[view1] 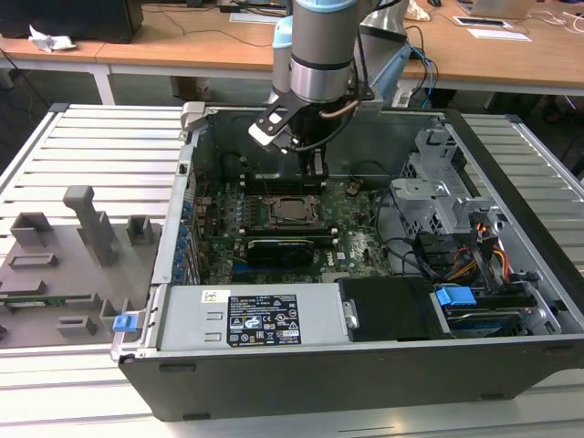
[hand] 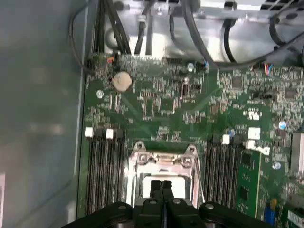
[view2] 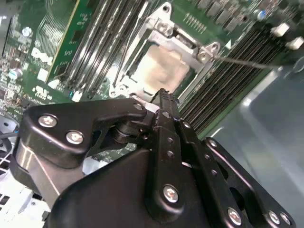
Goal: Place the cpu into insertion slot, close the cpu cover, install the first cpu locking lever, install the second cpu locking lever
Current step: 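Close the cpu cover, then install the first cpu locking lever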
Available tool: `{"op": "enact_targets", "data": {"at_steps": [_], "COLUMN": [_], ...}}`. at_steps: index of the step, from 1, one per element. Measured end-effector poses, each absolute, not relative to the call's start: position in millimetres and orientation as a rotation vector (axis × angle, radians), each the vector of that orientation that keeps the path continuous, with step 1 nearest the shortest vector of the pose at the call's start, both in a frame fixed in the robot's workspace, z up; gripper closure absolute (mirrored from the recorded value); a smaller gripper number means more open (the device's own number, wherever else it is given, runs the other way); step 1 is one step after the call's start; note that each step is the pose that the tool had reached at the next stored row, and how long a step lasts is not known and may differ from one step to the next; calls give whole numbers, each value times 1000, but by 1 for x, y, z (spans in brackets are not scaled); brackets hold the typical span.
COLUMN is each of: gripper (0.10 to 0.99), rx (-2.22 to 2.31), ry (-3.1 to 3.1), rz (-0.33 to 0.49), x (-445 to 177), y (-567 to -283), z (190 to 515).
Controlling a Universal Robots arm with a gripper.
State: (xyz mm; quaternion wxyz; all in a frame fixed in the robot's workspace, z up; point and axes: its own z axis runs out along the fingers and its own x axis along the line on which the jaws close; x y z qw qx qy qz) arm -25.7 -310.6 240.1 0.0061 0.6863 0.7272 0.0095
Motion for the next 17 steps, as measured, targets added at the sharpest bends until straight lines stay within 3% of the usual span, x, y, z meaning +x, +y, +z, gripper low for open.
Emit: {"op": "enact_targets", "data": {"at_steps": [8,17], "gripper": [980,980], "rx": [2148,2146], "ry": [2276,2274], "rz": [30,25], "x": [-42,-42], "y": [-311,-310], "z": [242,278]}}
